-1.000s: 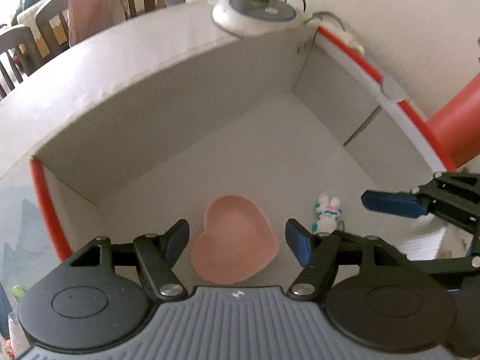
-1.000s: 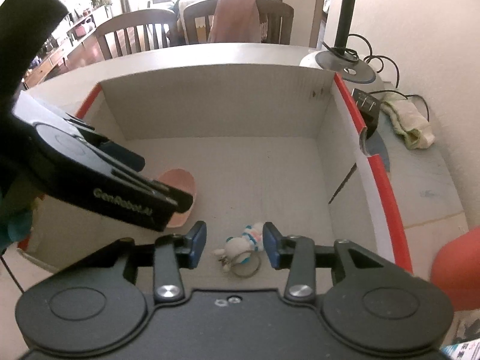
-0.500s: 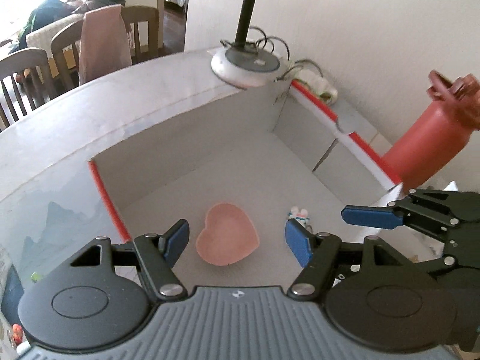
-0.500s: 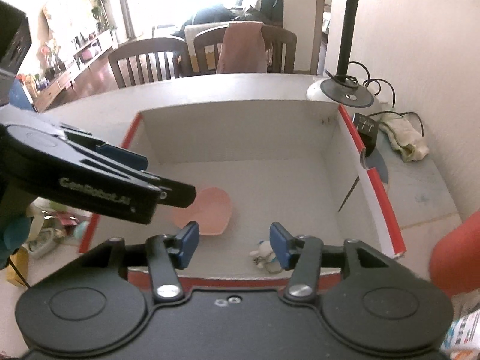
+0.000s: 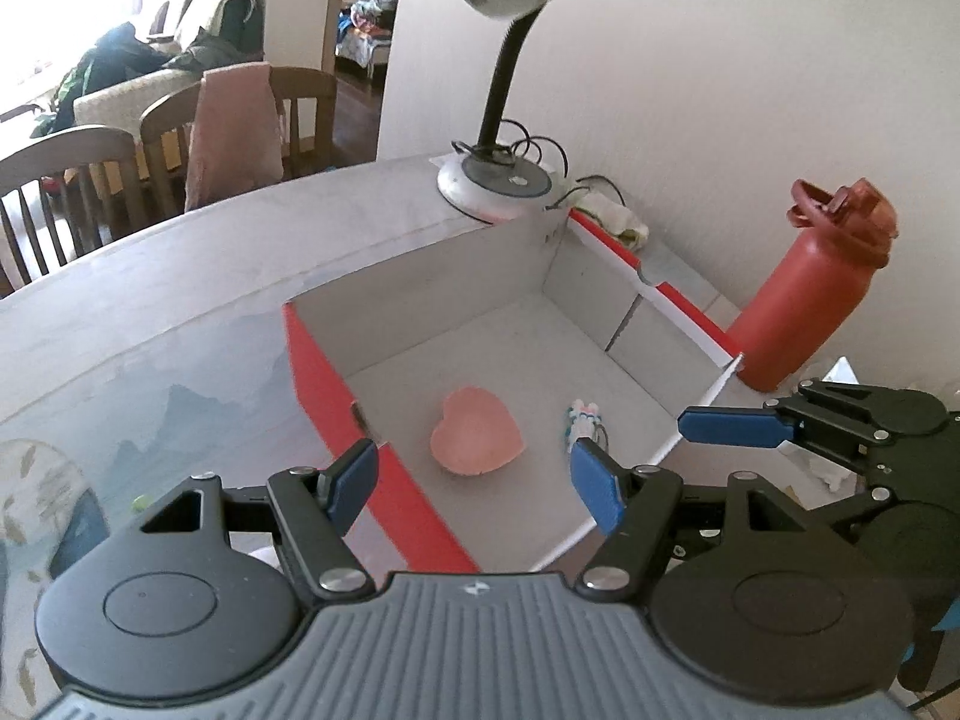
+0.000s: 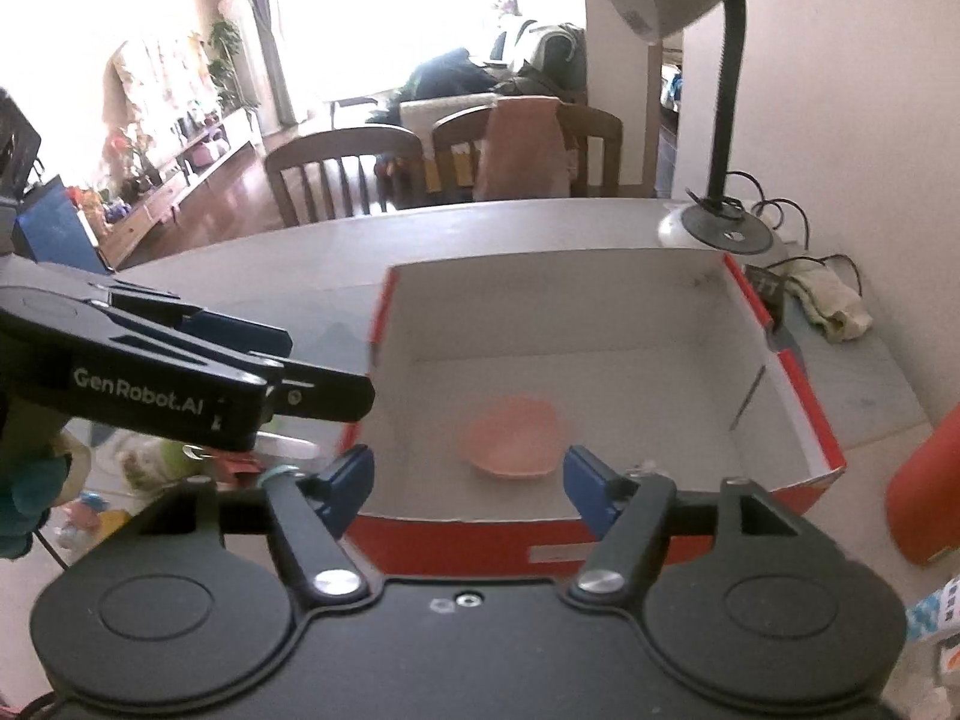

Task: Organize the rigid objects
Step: 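Withdraw both open grippers from the shoebox back toward the table items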

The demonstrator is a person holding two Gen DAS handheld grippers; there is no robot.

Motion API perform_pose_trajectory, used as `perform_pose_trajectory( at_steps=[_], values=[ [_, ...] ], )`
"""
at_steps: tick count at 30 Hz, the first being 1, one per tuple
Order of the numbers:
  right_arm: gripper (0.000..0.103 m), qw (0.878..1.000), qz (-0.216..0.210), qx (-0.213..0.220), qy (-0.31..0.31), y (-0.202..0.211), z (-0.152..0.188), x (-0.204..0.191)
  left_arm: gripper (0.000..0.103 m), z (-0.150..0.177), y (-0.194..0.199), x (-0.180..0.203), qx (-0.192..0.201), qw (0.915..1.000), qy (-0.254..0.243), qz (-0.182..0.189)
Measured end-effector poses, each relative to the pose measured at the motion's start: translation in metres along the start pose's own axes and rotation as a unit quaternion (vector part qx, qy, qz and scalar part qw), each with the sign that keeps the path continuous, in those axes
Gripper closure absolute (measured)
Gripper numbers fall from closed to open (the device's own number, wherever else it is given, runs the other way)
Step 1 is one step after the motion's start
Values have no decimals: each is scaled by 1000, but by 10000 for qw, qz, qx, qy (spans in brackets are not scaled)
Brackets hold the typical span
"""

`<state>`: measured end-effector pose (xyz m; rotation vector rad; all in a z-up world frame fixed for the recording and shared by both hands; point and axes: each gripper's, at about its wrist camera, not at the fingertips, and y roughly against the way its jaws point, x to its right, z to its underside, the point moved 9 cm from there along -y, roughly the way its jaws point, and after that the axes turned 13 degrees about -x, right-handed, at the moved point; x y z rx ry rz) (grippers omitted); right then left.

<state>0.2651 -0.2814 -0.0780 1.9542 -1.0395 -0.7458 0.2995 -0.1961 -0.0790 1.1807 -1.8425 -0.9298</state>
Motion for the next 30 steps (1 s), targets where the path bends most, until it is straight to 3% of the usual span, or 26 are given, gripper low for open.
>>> perform_pose_trajectory(
  at_steps=[9,19,26,30],
  values=[
    [21,9990,-323,290,47,19,3,-43,28,37,48,-22,270,9994,171,113],
    [16,9961,-640,543,277,25,8,-95,21,84,99,-58,576,9974,426,117],
    [13,9934,-906,610,341,20,16,-131,17,123,125,-89,706,9951,695,14],
    [12,9929,-976,526,425,12,23,-150,8,146,134,-110,726,9940,789,-199]
  ],
)
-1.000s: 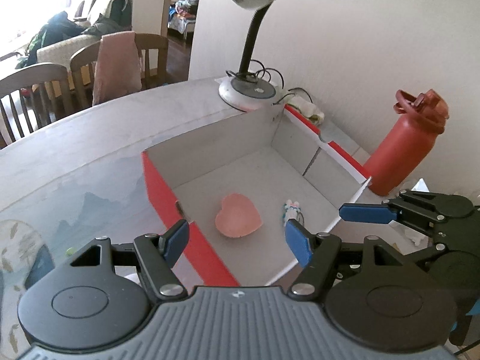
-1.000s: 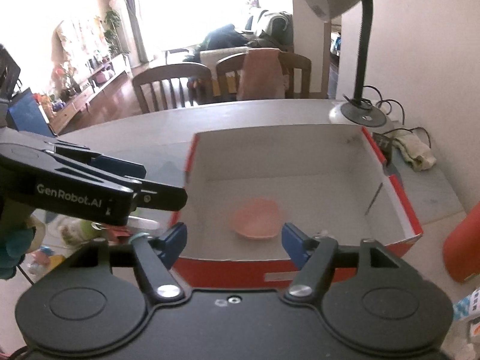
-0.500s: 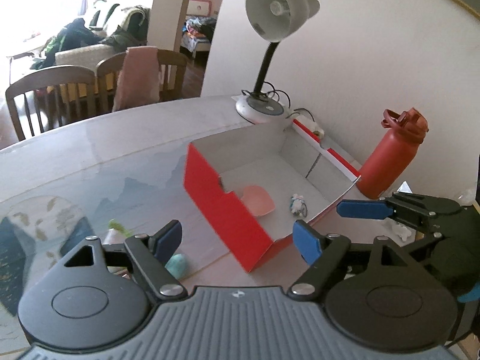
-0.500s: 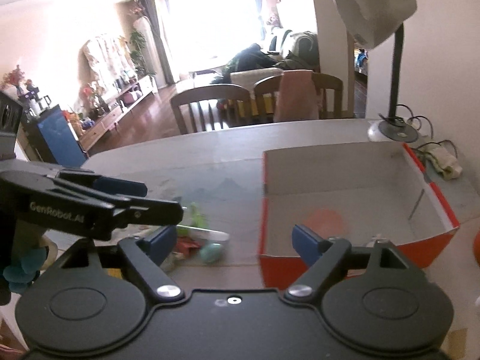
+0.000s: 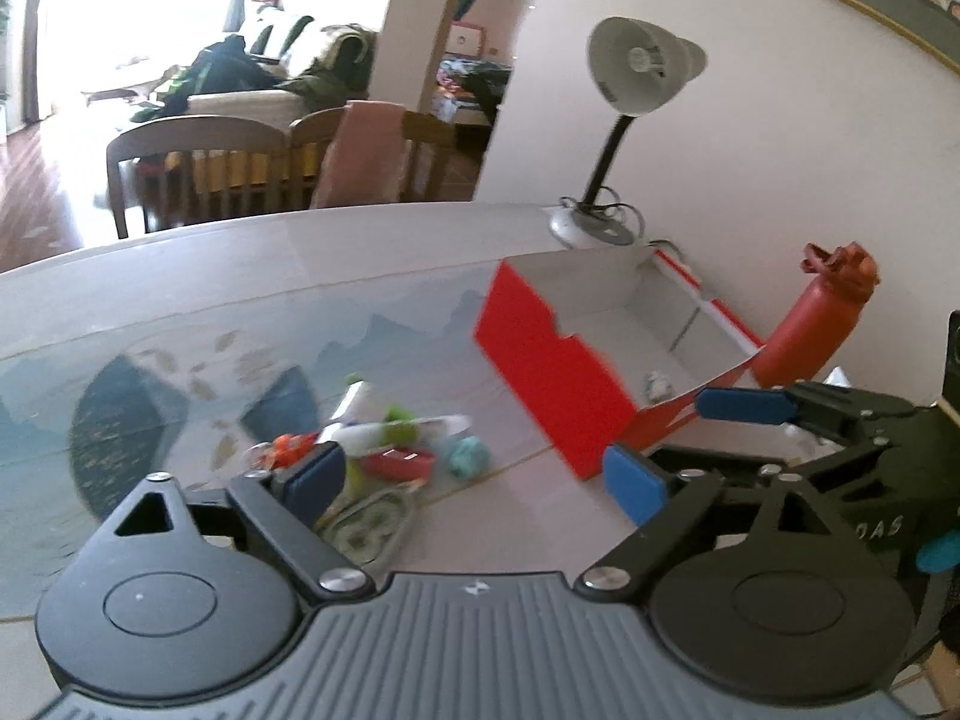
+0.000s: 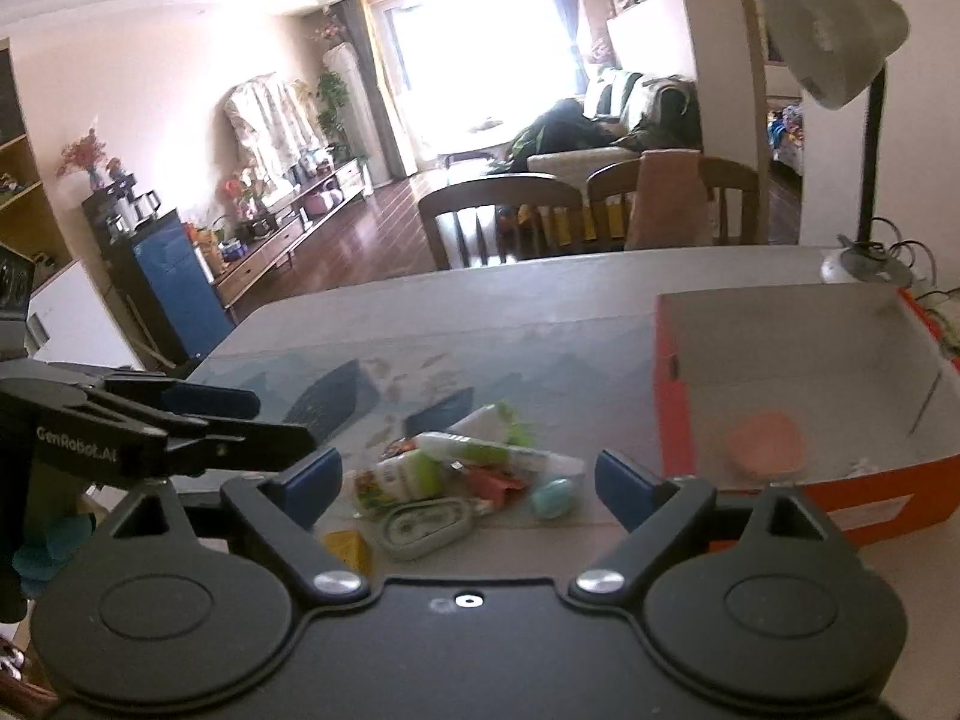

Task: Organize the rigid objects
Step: 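Withdraw both open grippers from the shoebox back toward the table items, then grasp the pink-haired doll figurine with the left gripper while the right gripper grasps the yellow box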

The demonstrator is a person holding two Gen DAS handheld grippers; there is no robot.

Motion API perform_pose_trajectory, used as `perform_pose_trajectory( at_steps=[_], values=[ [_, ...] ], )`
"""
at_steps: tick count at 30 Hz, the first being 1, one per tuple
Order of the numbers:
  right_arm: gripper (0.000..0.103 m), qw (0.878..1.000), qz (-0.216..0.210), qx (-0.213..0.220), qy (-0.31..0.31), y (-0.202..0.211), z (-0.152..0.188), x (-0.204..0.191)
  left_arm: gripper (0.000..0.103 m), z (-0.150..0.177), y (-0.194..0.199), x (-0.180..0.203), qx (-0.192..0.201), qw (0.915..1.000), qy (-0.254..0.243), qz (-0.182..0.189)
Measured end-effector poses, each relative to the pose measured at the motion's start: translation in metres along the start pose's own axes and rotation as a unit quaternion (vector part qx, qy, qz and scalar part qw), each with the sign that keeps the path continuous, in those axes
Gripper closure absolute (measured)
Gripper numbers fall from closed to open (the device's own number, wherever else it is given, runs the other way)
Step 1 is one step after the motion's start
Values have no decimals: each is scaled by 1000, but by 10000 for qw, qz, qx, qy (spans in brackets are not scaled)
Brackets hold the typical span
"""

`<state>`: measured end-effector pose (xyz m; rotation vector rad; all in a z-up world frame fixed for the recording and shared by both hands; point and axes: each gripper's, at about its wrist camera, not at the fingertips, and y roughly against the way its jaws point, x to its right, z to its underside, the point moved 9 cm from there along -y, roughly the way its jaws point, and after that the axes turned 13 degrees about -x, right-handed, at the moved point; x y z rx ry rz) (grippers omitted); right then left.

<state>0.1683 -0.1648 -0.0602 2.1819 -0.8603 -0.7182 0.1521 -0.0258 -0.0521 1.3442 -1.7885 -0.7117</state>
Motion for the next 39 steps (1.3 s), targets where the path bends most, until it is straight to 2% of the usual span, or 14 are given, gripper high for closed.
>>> perform_pose_trajectory(
  at_steps=[3,5,9,15,20,23,32,39],
  values=[
    [12,9999,-73,-121,49,-8,7,-14,7,12,4,-17,3,9999,150,-86],
    [12,9996,-88,-199,154,-14,11,-24,0,20,5,-30,7,9994,281,-198],
    [12,9987,-148,-364,323,-26,21,-43,0,35,5,-57,91,9976,486,-478],
    [12,9960,-196,-669,568,-49,34,-66,0,64,-5,-89,-42,9949,596,-809],
    [13,9928,-145,-894,789,-73,44,-81,0,89,-25,-115,-369,9918,934,-791],
    [16,9899,-80,-1055,942,-88,52,-87,0,100,-35,-125,-407,9903,1084,-770],
    [22,9843,63,-1385,1092,-128,69,-91,0,111,-63,-140,-447,9872,1121,-1045],
    [32,9821,232,-1580,1003,-156,76,-87,0,114,-79,-151,-470,9856,1065,-1229]
  ],
)
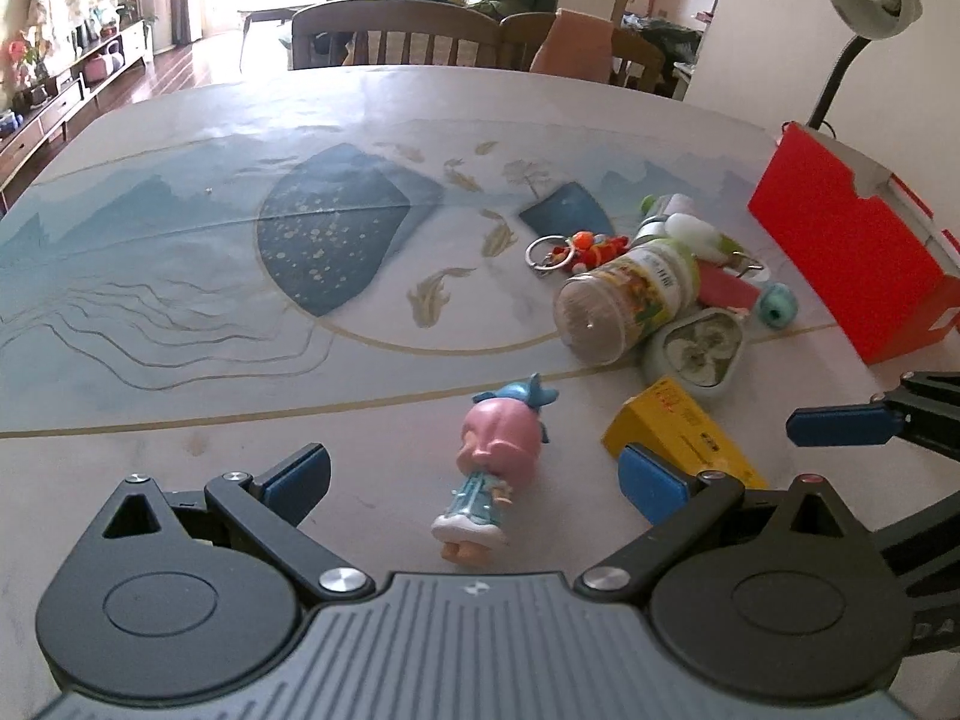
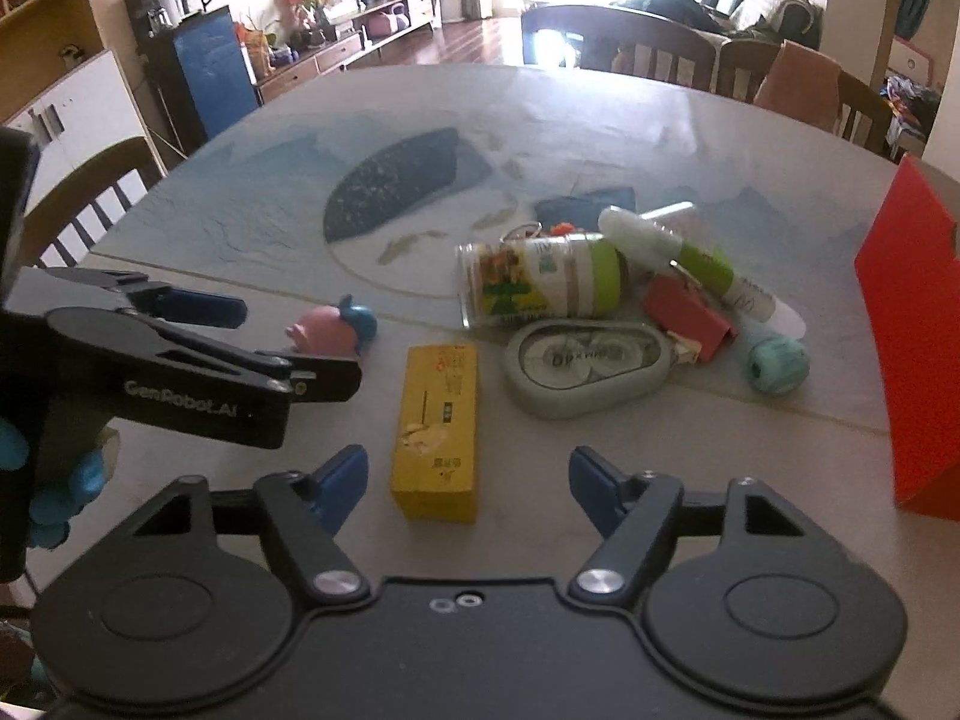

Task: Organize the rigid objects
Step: 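Grasp the pink-haired doll figurine with the left gripper while the right gripper grasps the yellow box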

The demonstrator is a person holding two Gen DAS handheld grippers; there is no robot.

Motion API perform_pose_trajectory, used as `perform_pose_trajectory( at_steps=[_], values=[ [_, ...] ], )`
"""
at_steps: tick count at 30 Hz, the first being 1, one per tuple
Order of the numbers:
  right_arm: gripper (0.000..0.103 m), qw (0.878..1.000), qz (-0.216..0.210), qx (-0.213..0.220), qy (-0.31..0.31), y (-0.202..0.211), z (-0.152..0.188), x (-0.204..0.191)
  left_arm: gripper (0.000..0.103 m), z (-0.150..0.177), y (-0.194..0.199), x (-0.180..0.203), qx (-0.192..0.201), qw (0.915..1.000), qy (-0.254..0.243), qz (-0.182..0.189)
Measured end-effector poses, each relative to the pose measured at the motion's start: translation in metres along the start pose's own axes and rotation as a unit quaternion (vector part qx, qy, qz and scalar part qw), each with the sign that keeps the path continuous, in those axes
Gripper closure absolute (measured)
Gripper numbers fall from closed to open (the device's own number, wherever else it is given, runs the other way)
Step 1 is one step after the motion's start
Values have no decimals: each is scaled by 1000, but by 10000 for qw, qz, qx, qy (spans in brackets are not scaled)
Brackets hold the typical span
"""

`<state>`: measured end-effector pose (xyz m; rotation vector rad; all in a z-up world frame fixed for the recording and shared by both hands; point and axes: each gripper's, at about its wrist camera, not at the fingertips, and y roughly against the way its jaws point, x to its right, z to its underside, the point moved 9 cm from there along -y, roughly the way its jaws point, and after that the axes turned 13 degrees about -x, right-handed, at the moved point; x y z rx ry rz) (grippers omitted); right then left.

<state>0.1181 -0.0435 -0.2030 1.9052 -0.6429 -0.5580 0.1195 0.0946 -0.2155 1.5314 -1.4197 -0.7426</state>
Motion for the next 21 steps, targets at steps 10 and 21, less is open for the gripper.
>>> perform_pose_trajectory(
  at_steps=[10,21],
  values=[
    [45,9999,73,-105,-78,-19,-3,0,15,-1,-10,-5,6,10000,35,-57],
    [61,9999,107,-69,-35,-23,-12,-7,53,-5,-6,3,42,10000,-45,72]
  ],
)
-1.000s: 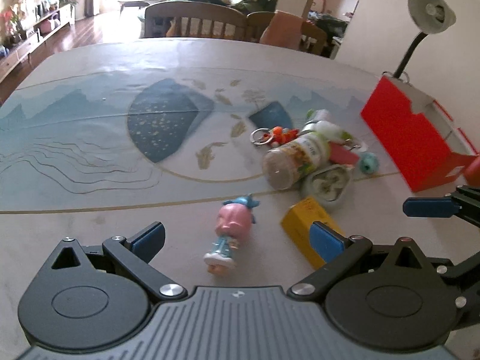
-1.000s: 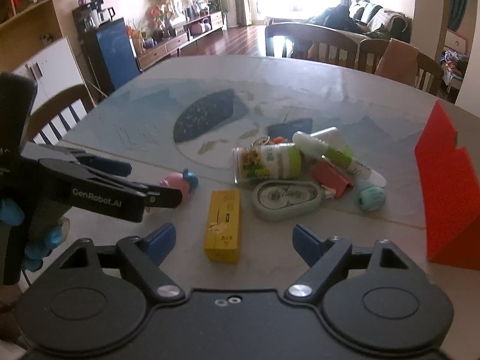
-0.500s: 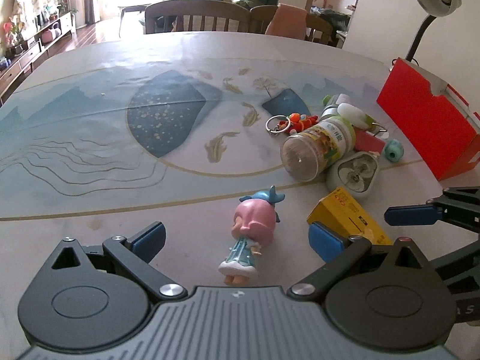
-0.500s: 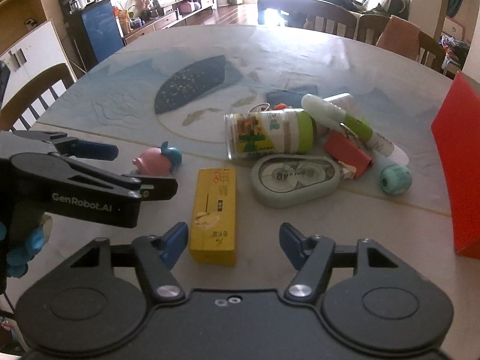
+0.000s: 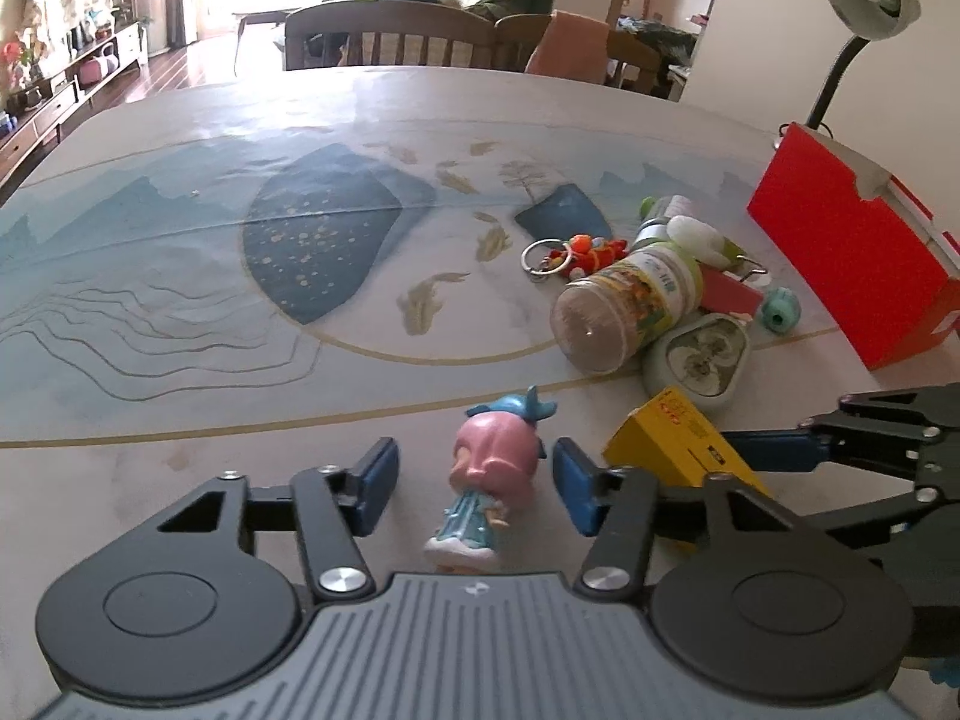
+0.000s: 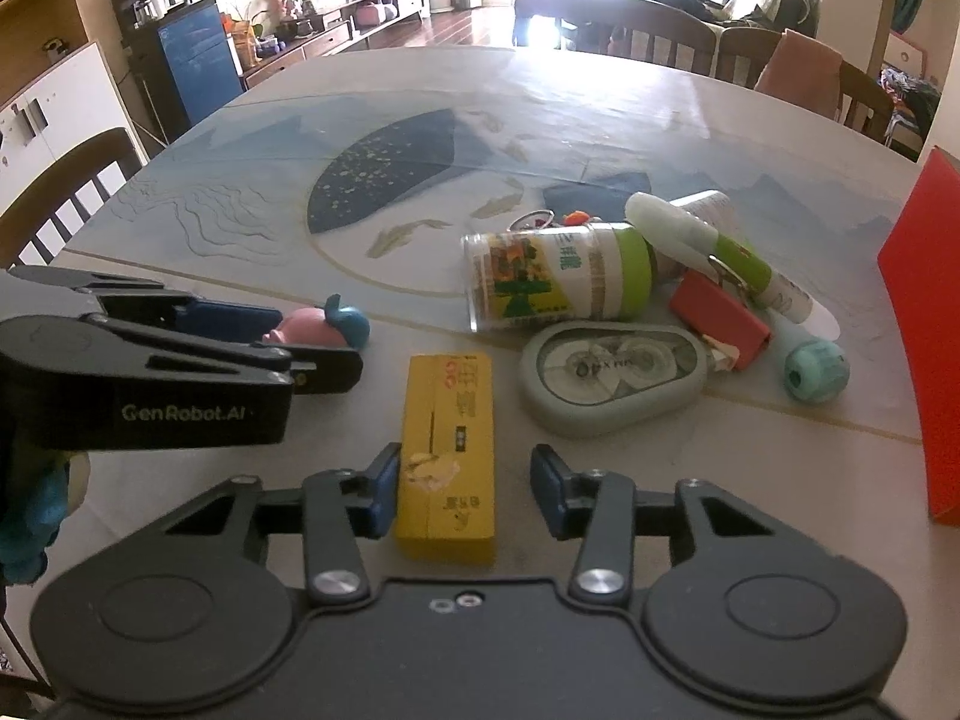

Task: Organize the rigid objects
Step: 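Grasp the pink-haired doll figurine with the left gripper while the right gripper grasps the yellow box, then carry the doll with the left gripper while the right gripper carries the yellow box toward the shoebox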

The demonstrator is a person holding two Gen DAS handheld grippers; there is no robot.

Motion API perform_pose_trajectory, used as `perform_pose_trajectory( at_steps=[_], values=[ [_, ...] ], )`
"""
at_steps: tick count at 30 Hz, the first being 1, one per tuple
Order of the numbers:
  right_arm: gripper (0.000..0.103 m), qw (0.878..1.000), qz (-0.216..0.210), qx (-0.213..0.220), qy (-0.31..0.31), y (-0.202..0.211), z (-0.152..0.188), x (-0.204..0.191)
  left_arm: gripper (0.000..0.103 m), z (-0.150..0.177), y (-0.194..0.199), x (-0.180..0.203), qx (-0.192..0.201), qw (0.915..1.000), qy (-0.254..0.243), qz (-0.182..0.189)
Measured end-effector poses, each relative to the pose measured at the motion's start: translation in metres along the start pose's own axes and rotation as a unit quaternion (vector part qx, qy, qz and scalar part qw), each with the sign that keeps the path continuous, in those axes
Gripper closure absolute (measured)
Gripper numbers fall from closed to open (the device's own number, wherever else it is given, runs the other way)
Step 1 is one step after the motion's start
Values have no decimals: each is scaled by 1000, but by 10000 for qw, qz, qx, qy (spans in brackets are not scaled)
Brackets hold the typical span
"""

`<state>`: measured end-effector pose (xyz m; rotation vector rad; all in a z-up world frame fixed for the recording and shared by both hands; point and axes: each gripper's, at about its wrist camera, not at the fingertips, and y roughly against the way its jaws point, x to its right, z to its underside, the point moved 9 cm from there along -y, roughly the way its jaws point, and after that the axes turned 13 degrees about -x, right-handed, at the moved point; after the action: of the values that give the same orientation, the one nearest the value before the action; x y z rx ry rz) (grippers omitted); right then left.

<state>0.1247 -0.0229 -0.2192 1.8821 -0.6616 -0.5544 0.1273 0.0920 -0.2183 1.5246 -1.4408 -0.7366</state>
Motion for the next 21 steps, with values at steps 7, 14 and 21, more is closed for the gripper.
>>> perform_pose_trajectory(
  at_steps=[7,14,21],
  values=[
    [73,10000,14,-3,-46,2,0,-2,69,-1,1,7,-28,9999,-97,25],
    [74,9998,-96,-49,-150,7,4,1,74,-1,2,6,-105,9999,-21,-3],
    [74,9995,-185,22,-255,26,9,6,74,2,3,6,-216,9997,30,72]
  ],
)
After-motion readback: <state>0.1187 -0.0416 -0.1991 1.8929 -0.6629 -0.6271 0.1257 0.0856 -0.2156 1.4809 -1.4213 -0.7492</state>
